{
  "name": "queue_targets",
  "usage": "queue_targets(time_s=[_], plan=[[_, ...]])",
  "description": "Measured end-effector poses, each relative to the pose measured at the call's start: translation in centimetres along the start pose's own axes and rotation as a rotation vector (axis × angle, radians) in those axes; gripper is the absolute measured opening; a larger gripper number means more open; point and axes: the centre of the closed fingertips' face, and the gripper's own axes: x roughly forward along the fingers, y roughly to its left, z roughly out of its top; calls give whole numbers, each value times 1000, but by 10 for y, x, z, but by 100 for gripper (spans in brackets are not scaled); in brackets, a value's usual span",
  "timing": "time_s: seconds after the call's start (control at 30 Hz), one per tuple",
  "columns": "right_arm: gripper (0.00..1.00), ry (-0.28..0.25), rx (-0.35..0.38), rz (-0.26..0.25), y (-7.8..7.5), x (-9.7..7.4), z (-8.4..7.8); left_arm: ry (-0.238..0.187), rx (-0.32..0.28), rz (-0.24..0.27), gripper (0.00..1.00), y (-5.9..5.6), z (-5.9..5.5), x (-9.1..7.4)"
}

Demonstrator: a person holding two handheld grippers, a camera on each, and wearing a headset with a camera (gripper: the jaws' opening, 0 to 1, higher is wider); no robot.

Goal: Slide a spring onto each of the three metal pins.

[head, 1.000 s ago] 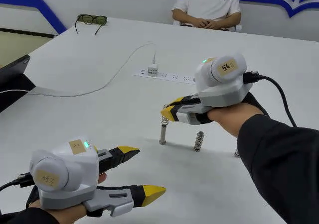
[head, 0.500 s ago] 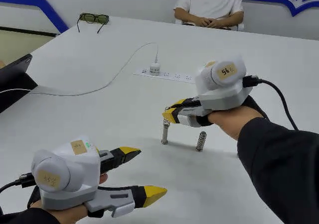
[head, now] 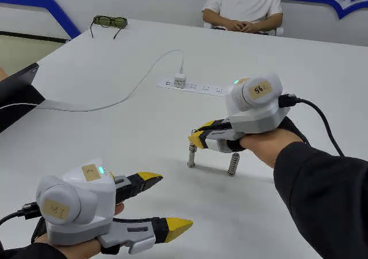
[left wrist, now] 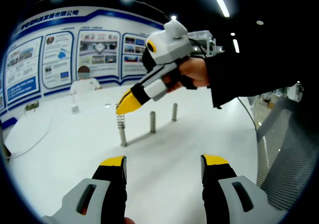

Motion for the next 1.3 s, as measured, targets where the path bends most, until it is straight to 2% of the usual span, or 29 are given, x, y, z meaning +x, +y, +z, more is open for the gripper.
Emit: queue_targets(time_s=[1.3], plan=[[12,111,1,-9,2,25,-35,2,-18,8,61,2,-5,0]])
